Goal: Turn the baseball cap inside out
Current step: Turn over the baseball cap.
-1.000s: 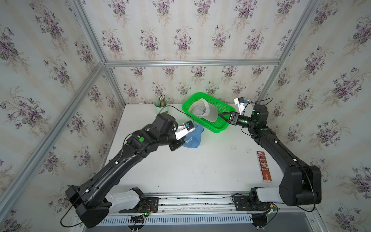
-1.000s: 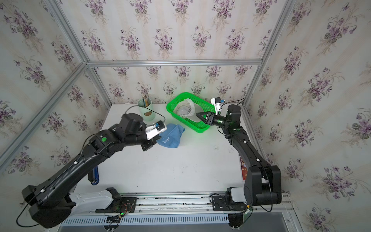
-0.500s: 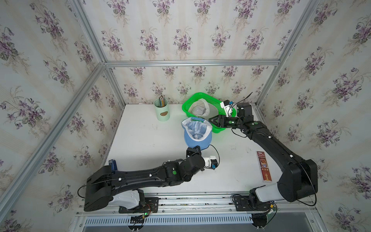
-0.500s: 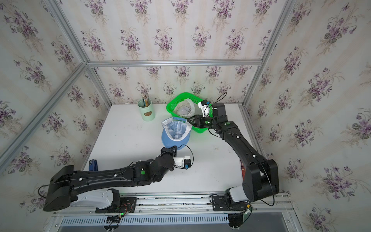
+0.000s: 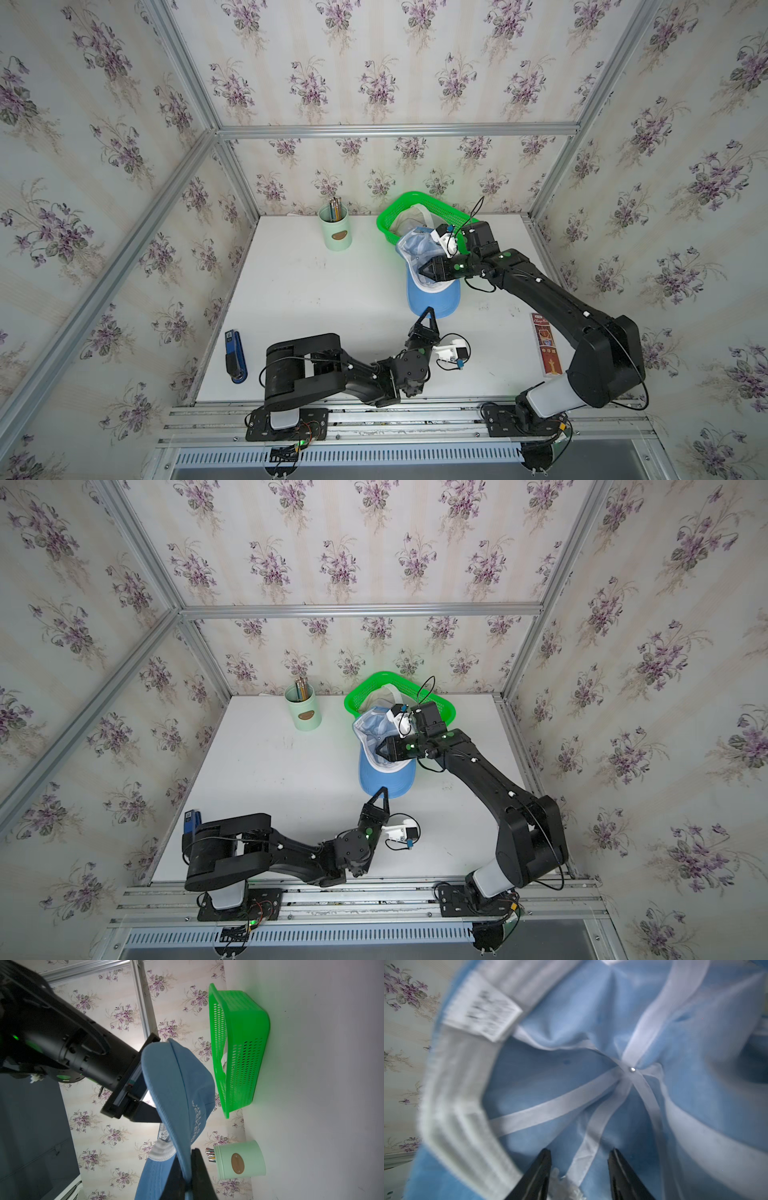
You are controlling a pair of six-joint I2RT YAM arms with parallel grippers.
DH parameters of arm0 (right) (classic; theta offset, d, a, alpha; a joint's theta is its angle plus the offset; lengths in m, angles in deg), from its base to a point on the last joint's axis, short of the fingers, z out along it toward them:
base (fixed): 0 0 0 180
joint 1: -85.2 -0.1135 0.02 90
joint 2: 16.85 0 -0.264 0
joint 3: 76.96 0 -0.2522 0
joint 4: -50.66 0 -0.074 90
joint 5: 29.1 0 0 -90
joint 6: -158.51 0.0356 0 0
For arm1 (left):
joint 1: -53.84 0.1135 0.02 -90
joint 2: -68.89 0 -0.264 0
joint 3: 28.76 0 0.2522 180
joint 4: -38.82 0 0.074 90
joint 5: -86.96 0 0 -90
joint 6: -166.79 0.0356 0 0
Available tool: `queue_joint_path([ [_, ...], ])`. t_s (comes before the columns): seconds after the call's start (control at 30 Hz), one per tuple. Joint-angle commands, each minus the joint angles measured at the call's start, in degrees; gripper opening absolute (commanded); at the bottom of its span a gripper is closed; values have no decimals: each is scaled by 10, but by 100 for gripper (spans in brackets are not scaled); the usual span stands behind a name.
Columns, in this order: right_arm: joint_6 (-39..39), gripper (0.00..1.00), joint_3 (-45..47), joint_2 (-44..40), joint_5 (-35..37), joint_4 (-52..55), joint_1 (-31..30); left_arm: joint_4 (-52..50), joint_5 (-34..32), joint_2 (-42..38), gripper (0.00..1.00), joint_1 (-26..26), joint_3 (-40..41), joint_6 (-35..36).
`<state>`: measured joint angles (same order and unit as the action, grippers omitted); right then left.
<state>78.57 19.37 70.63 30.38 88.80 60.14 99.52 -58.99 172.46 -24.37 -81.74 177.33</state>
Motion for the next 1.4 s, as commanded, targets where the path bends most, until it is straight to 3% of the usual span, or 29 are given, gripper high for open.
queue_joint_path([
  [0.0,-2,47,-2,9,22,-12,-4,61,-26,-18,0,-16,8,15],
  [0.27,15,35,-67,46,54,-18,-48,69,-53,-11,0,-42,31,7],
  [0.53,31,34,-44,96,71,-51,-135,68,-60,-35,0,-37,31,18],
  [0.73,65,34,-22,104,35,-112,-145,69,-65,-33,0,-35,34,26],
  [0.97,40,38,-67,29,118,-46,-114,69,-73,-16,0,-35,39,13],
  [1.13,11,33,-108,46,174,20,-112,70,-75,-9,0,-35,35,4],
  [1.37,30,27,-79,53,191,-23,-112,70,-68,-17,0,-43,34,8],
])
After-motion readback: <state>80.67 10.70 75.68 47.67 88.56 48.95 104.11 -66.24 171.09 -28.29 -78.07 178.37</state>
